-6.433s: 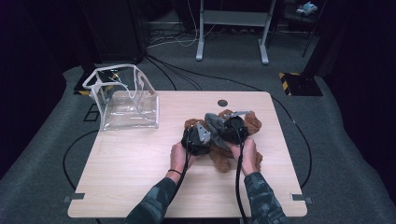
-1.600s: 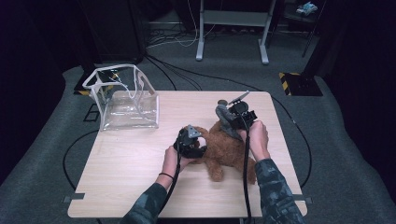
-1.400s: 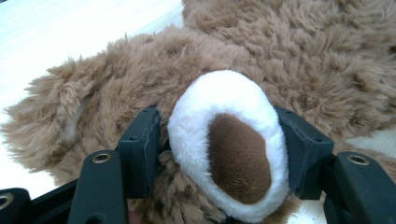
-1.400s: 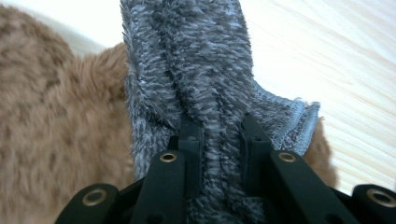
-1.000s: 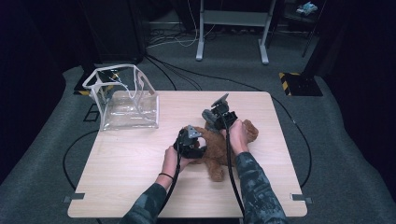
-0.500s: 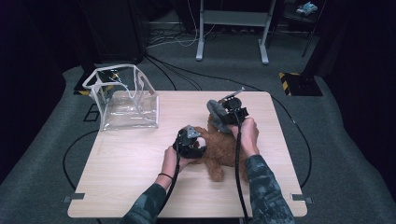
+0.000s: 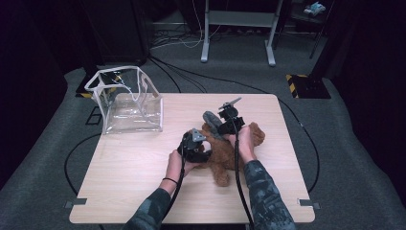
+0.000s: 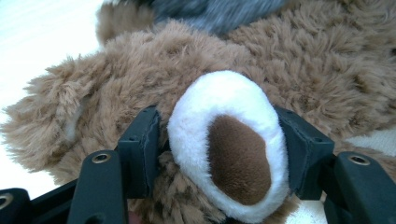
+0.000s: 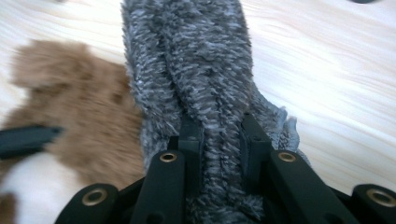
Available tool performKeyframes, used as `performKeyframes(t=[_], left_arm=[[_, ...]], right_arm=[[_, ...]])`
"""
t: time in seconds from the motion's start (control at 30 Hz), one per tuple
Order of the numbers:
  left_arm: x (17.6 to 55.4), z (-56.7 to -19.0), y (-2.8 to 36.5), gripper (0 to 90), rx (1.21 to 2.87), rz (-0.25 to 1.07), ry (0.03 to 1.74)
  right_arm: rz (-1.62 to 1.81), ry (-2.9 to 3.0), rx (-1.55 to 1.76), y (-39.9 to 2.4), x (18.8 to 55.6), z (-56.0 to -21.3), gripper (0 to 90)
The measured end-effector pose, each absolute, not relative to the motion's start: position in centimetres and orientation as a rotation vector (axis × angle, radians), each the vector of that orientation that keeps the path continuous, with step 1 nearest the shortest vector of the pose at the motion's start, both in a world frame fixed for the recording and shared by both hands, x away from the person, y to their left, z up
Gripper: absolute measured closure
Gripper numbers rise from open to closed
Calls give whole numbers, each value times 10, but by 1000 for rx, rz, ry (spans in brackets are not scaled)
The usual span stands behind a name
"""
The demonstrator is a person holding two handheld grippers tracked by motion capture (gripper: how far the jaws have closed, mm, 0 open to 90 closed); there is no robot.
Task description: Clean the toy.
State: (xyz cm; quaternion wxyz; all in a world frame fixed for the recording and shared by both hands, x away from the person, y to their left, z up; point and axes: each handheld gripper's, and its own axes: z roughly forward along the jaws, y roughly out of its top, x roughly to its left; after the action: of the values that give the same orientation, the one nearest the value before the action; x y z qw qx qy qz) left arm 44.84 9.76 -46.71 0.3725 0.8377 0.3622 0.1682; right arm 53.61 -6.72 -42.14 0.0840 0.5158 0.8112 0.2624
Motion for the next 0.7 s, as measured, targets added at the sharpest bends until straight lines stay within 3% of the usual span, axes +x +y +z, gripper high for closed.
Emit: performKeyframes(t=[0.13, 0.4, 0.7], left_arm=[[449, -467, 98, 382, 2141, 436, 926], [448, -467, 97, 382, 2138, 437, 939], [448, -467, 97, 382, 2139, 445, 933]], right_arm=[[987, 2401, 1558, -86, 532, -415, 753], [664, 2354, 1405, -96, 513, -407, 752], [468, 2214, 1509, -159, 514, -412, 753]])
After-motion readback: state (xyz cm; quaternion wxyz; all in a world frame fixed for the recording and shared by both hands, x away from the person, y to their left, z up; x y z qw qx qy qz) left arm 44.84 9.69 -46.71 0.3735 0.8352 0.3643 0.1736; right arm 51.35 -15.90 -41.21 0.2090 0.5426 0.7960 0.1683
